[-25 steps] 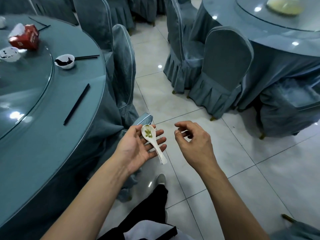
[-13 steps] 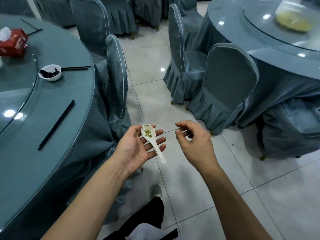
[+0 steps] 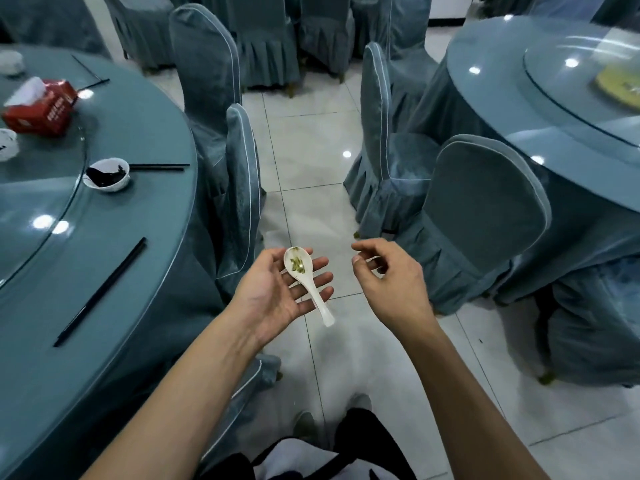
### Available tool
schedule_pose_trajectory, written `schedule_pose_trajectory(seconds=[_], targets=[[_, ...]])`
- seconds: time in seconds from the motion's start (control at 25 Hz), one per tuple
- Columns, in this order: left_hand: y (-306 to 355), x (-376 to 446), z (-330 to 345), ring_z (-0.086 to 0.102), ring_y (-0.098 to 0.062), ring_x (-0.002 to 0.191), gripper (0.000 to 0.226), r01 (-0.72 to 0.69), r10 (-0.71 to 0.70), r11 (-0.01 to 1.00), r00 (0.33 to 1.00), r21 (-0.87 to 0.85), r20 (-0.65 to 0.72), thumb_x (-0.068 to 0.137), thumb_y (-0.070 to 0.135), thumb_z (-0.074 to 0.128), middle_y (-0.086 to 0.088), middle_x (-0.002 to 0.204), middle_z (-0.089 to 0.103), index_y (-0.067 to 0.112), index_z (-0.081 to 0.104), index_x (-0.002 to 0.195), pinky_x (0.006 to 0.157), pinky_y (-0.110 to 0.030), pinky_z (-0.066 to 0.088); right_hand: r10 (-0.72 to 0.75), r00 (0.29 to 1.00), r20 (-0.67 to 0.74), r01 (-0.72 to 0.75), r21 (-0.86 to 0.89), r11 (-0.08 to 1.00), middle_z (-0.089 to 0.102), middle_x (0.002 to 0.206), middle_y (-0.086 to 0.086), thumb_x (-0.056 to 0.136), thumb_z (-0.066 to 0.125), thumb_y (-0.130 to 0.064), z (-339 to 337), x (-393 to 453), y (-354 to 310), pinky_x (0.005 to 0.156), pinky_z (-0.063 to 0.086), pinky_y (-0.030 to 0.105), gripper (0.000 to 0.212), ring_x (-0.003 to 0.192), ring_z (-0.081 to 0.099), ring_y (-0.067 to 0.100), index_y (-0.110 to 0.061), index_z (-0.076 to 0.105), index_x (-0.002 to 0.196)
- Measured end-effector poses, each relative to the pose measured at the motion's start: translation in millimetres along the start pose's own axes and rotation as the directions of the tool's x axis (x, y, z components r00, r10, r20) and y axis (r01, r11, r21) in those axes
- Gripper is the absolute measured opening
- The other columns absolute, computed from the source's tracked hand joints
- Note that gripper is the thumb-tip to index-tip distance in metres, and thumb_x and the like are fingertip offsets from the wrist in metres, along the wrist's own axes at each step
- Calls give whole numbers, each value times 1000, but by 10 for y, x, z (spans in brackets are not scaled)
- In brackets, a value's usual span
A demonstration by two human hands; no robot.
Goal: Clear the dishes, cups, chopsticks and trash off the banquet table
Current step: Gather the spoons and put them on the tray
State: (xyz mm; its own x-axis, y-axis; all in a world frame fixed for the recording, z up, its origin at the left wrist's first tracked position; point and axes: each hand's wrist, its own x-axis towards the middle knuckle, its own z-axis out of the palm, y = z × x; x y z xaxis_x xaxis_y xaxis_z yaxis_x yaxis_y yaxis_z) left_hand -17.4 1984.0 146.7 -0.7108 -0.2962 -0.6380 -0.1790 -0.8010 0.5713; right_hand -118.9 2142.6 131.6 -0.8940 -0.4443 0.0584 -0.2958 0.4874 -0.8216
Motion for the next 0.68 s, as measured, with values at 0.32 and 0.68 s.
schedule_pose_trajectory(seconds=[0.32, 0.68], targets=[[371, 697, 467, 71, -40, 100, 63, -96, 88, 992, 992, -88, -87, 72, 30, 60, -22, 120, 71, 0, 61, 128, 79, -49, 61, -91, 990, 111, 86, 42, 995, 63, 98, -17, 96, 64, -25, -17, 1205, 175, 78, 51, 20, 16, 91, 58, -4, -35, 67, 108], [679, 1420, 1112, 70, -39, 102, 47, -199, 161, 965, 963, -168, -216, 95, 29, 46, -23, 121, 70, 0, 61, 128, 81, -49, 60, -191, 947, 257, 177, 78, 981, 64, 99, -18, 96, 63, -26, -156, 2553, 278, 79, 55, 23, 15, 94, 57, -7, -37, 67, 106]])
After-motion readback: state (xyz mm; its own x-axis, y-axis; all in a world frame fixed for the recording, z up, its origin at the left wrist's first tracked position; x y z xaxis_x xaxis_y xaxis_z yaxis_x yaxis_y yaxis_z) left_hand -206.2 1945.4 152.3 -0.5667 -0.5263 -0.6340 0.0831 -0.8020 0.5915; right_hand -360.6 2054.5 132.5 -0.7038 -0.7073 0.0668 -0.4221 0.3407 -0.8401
